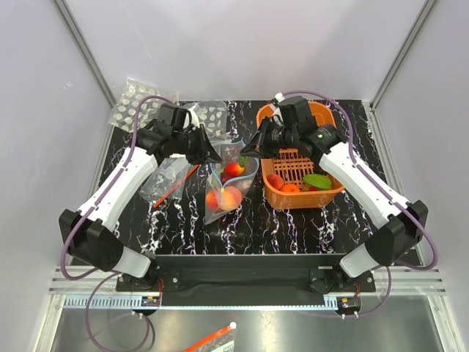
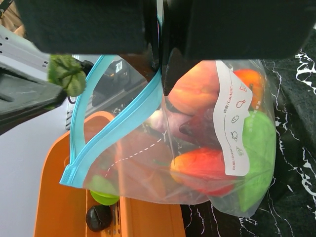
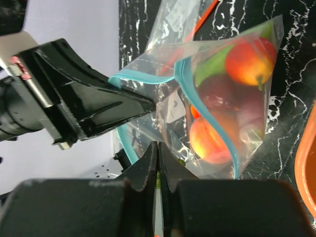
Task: Place the food in the zip-top bag and seal the zipper
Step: Place the fake vegetable in the zipper food storage bag.
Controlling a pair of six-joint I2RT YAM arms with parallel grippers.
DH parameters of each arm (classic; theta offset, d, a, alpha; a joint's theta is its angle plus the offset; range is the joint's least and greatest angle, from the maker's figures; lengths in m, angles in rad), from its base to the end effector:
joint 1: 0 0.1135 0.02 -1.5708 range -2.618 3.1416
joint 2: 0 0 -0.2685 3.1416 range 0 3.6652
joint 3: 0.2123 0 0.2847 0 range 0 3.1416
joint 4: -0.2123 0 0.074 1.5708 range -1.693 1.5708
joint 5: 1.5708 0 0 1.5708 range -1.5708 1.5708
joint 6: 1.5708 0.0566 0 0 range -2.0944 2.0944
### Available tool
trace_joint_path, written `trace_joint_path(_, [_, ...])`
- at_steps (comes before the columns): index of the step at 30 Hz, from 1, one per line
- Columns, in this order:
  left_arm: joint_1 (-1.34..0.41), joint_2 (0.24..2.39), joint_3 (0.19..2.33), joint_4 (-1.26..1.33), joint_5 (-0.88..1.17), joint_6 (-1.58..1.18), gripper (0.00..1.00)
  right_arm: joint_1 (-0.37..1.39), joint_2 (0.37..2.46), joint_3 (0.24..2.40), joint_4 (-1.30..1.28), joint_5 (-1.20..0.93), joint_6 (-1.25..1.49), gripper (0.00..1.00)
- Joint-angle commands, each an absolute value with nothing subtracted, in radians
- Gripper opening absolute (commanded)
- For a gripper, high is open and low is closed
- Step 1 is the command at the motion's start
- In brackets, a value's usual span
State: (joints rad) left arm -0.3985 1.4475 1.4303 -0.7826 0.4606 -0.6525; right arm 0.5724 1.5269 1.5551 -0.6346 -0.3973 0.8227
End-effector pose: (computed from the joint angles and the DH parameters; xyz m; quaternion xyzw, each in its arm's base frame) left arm 0.3157 -0.1602 0.3457 -0.0291 0.9058 -0.3666 0.2106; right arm 0.3146 0.2288 0.3776 0.0176 0.8732 0.4260 0.2361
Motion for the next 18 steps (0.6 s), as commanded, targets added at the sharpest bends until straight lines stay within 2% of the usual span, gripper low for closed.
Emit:
trace_joint_path(1, [-0.403, 1.447, 1.488, -0.735, 0.5, -0.652, 0.0, 0.597, 1.543, 1.614, -0.673, -0.338, 0.776, 0.09])
trace_joint_path(4, [-0.408, 1.448, 1.488, -0.736, 0.502, -0.653, 0.0, 0.603, 1.566, 1.631, -0.678, -0.333, 0.764, 0.13])
trace_joint_path(7, [-0.408, 1.447, 1.485, -0.739, 0.5, -0.653, 0.0, 0.606, 1.592, 1.65, -0.69, -0.33, 0.752, 0.22])
trace_joint_path(9, [-0.408, 1.448, 1.485, -0.739, 0.502, -0.652, 0.0, 0.609, 1.601, 1.658, -0.69, -0.328, 0.746, 0.41])
trace_joint_path(10, [-0.408, 1.448, 1.485, -0.739, 0.502, -0.653, 0.0, 0.612, 1.603, 1.663, -0.69, -0.325, 0.744, 0.57])
trace_joint_path(15, [-0.408, 1.451, 1.499, -0.752, 0.499, -0.647, 0.0, 0.614, 1.606, 1.681, -0.713, -0.31, 0.732, 0.66])
trace_joint_path(18, [-0.407, 1.454, 1.505, -0.761, 0.492, -0.646, 0.0, 0.612, 1.594, 1.7, -0.745, -0.287, 0.726, 0.67])
